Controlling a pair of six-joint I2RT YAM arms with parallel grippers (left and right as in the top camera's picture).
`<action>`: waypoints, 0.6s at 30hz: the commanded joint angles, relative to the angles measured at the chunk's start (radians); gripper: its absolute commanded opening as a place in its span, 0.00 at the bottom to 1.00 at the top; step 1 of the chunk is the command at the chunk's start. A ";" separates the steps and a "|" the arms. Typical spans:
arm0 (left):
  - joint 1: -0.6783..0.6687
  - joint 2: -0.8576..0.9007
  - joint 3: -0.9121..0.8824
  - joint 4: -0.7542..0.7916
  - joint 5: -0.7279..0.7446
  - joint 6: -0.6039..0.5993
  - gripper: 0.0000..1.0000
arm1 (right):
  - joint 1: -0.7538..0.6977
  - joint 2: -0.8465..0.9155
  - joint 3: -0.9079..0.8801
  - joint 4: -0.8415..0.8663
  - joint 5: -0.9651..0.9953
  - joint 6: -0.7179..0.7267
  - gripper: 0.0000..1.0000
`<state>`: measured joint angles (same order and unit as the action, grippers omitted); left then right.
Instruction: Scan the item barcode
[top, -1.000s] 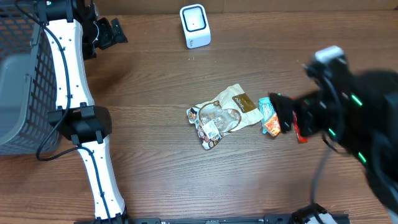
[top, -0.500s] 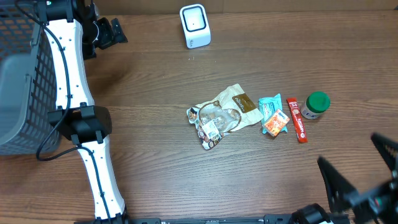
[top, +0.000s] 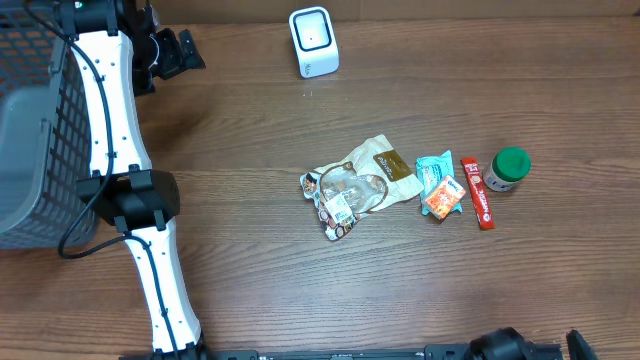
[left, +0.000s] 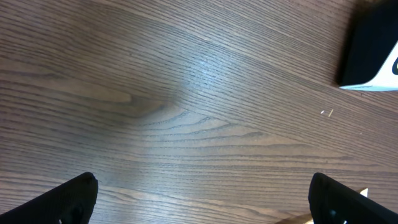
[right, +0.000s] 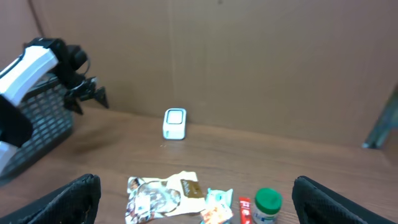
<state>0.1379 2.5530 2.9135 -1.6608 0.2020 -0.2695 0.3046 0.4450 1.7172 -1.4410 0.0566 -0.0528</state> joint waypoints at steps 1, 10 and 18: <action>-0.002 -0.007 0.018 0.000 -0.003 0.004 1.00 | -0.051 -0.062 -0.082 0.034 0.009 -0.003 1.00; -0.002 -0.007 0.018 0.000 -0.003 0.004 1.00 | -0.110 -0.233 -0.446 0.318 -0.040 -0.003 1.00; -0.002 -0.007 0.018 0.000 -0.003 0.004 1.00 | -0.134 -0.361 -0.884 0.925 -0.126 -0.003 1.00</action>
<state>0.1379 2.5530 2.9135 -1.6604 0.2020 -0.2695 0.1829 0.1276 0.9623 -0.6617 -0.0196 -0.0532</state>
